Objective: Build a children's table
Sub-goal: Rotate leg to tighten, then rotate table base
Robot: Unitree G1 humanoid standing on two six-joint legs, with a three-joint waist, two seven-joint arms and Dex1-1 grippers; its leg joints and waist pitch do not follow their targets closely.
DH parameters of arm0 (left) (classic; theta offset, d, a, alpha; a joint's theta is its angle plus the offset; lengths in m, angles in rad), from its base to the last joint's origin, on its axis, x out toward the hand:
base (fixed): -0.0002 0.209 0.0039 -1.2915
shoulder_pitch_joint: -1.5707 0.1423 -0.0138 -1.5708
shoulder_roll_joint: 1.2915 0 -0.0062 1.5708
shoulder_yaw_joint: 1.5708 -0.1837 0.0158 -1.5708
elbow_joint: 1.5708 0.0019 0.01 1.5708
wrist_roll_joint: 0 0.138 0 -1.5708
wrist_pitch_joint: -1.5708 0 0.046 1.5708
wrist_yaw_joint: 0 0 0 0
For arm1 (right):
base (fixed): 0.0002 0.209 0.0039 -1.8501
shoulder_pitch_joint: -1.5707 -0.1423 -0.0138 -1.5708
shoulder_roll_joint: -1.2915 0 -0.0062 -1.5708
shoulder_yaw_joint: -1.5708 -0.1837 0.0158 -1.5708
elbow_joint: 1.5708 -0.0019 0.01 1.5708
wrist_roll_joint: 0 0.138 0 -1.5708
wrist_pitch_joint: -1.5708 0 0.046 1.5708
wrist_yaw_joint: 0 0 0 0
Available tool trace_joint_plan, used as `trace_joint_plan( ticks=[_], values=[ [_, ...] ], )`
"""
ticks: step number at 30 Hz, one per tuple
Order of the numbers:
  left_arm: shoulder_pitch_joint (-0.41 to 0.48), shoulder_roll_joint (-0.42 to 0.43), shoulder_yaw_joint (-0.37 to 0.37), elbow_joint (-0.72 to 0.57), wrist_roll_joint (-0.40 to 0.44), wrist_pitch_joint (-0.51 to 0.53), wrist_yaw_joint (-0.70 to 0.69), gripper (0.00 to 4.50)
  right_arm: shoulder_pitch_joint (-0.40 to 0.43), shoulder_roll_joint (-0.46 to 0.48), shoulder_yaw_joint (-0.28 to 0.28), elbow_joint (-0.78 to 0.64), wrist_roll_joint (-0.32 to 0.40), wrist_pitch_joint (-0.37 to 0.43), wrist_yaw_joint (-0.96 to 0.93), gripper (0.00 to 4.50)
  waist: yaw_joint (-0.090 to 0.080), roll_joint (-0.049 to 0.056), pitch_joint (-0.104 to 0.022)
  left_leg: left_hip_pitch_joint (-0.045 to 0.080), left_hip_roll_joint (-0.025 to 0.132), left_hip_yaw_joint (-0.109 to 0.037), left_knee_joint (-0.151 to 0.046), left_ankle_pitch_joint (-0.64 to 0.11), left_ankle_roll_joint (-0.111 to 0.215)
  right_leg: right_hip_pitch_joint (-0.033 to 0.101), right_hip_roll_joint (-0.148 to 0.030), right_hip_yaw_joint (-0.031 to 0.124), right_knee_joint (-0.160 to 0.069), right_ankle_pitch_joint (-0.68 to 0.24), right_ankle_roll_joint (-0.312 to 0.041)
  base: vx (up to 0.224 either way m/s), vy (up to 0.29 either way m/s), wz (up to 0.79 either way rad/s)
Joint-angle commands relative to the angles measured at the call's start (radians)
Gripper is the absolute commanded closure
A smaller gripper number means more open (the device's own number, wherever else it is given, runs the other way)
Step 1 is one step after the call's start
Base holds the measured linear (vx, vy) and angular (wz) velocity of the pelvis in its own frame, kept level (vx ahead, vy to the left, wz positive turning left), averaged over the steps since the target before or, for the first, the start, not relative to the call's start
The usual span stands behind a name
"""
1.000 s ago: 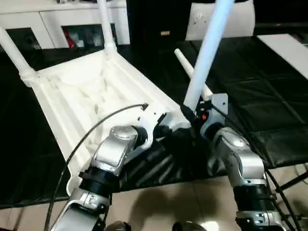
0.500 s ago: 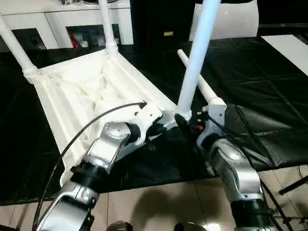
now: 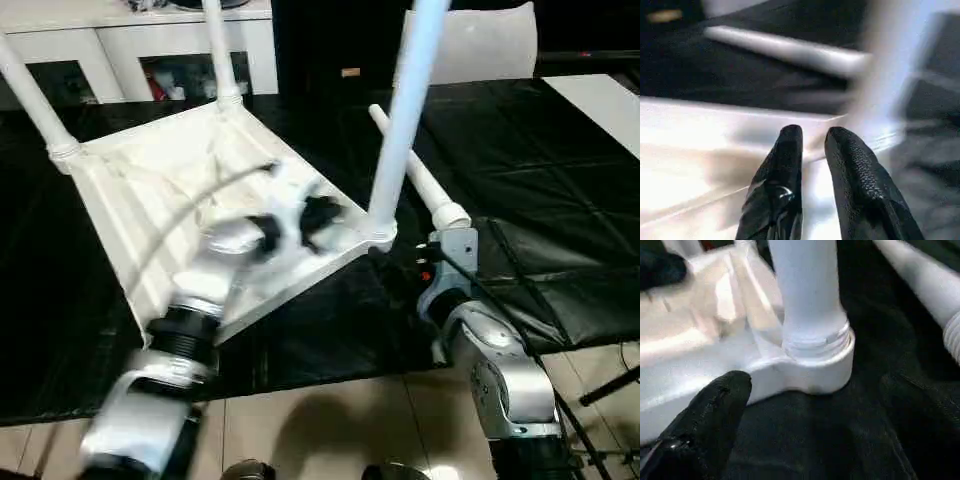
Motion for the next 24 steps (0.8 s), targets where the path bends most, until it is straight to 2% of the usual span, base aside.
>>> trace_joint_plan(
  ticks=[1, 2, 3, 4, 6, 7, 8, 9, 10, 13, 16, 20, 24],
  values=[
    [0.008, 0.13, 0.019, -0.063, 0.115, 0.044, 0.068, 3.52, -0.009, -0.012, 0.051, 0.005, -0.009, 0.052, 0.042, 0.0, 0.004, 0.006, -0.077, 0.011, 0.05, -0.026, -0.063, -0.165, 0.024, 0.058, -0.084, 0.053, -0.067, -0.188, -0.169, 0.0, 0.0, 0.0],
    [0.008, 0.13, 0.019, -0.063, 0.115, 0.044, 0.068, 3.52, -0.009, -0.012, 0.051, 0.005, -0.009, 0.052, 0.042, 0.0, 0.004, 0.006, -0.077, 0.011, 0.05, -0.026, -0.063, -0.165, 0.024, 0.058, -0.084, 0.053, -0.067, -0.188, -0.169, 0.0, 0.0, 0.0],
    [0.016, 0.162, 0.024, -0.074, 0.136, 0.055, 0.082, 3.81, -0.011, -0.016, 0.062, 0.007, -0.011, 0.062, 0.048, 0.0, 0.001, 0.01, -0.076, 0.014, 0.051, -0.026, -0.063, -0.17, 0.012, 0.054, -0.083, 0.054, -0.067, -0.187, -0.167, 0.0, 0.0, 0.0],
    [0.027, 0.2, 0.036, -0.089, 0.159, 0.076, 0.101, 3.81, -0.014, -0.017, 0.073, 0.013, -0.012, 0.071, 0.055, 0.0, 0.0, 0.007, -0.074, 0.014, 0.05, -0.024, -0.063, -0.17, 0.012, 0.053, -0.083, 0.055, -0.069, -0.188, -0.169, 0.0, 0.0, 0.0],
    [0.059, 0.28, 0.046, -0.127, 0.206, 0.114, 0.105, 3.89, -0.024, -0.016, 0.089, 0.029, -0.02, 0.082, 0.06, 0.0, 0.002, 0.007, -0.074, 0.013, 0.052, -0.024, -0.064, -0.163, 0.005, 0.052, -0.083, 0.056, -0.063, -0.173, -0.177, 0.0, 0.0, 0.0],
    [0.069, 0.305, 0.044, -0.14, 0.22, 0.127, 0.103, 3.91, -0.027, -0.015, 0.093, 0.033, -0.023, 0.086, 0.061, 0.0, 0.003, 0.009, -0.073, 0.016, 0.052, -0.023, -0.064, -0.176, -0.002, 0.048, -0.084, 0.057, -0.065, -0.184, -0.178, 0.0, 0.0, 0.0],
    [0.072, 0.311, 0.043, -0.142, 0.223, 0.13, 0.101, 4.13, -0.028, -0.015, 0.093, 0.035, -0.023, 0.087, 0.062, 0.0, 0.003, 0.009, -0.073, 0.016, 0.052, -0.023, -0.064, -0.176, -0.002, 0.048, -0.084, 0.057, -0.065, -0.184, -0.178, 0.0, 0.0, 0.0],
    [0.086, 0.338, 0.037, -0.153, 0.238, 0.143, 0.09, 4.27, -0.035, -0.013, 0.097, 0.043, -0.023, 0.091, 0.064, 0.0, 0.009, 0.011, -0.074, 0.024, 0.055, -0.023, -0.064, -0.188, -0.008, 0.042, -0.085, 0.059, -0.066, -0.192, -0.182, 0.0, 0.0, 0.0],
    [0.104, 0.369, 0.027, -0.164, 0.248, 0.159, 0.079, 4.33, -0.044, -0.012, 0.102, 0.053, -0.02, 0.097, 0.066, 0.0, 0.008, 0.013, -0.072, 0.018, 0.054, -0.026, -0.068, -0.191, -0.015, 0.045, -0.084, 0.058, -0.062, -0.193, -0.184, 0.0, 0.0, 0.0],
    [0.178, 0.461, -0.037, -0.178, 0.308, 0.201, 0.046, 4.34, -0.094, -0.009, 0.138, 0.115, -0.035, 0.093, 0.077, 0.0, 0.005, 0.007, -0.068, 0.016, 0.051, -0.028, -0.072, -0.222, -0.026, 0.043, -0.087, 0.06, -0.063, -0.233, -0.169, 0.0, 0.0, 0.0],
    [0.202, 0.49, -0.079, -0.178, 0.353, 0.218, 0.032, 4.42, -0.12, -0.006, 0.157, 0.147, -0.044, 0.1, 0.084, 0.0, 0.005, 0.009, -0.068, 0.021, 0.052, -0.025, -0.071, -0.236, -0.03, 0.038, -0.088, 0.063, -0.068, -0.255, -0.162, 0.0, 0.0, 0.0],
    [0.232, 0.515, -0.12, -0.216, 0.379, 0.27, -0.014, 4.42, -0.16, -0.001, 0.171, 0.201, -0.058, 0.087, 0.092, 0.0, 0.008, 0.009, -0.072, 0.019, 0.053, -0.026, -0.07, -0.211, -0.034, 0.041, -0.089, 0.063, -0.062, -0.196, -0.176, 0.0, 0.0, 0.0],
    [0.246, 0.484, -0.12, -0.251, 0.307, 0.296, -0.068, 4.42, -0.215, 0.011, 0.161, 0.286, -0.06, 0.052, 0.085, 0.0, 0.006, 0.009, -0.073, 0.016, 0.05, -0.025, -0.066, -0.21, -0.037, 0.044, -0.091, 0.063, -0.059, -0.191, -0.2, 0.0, 0.0, 0.0]
  ],
)
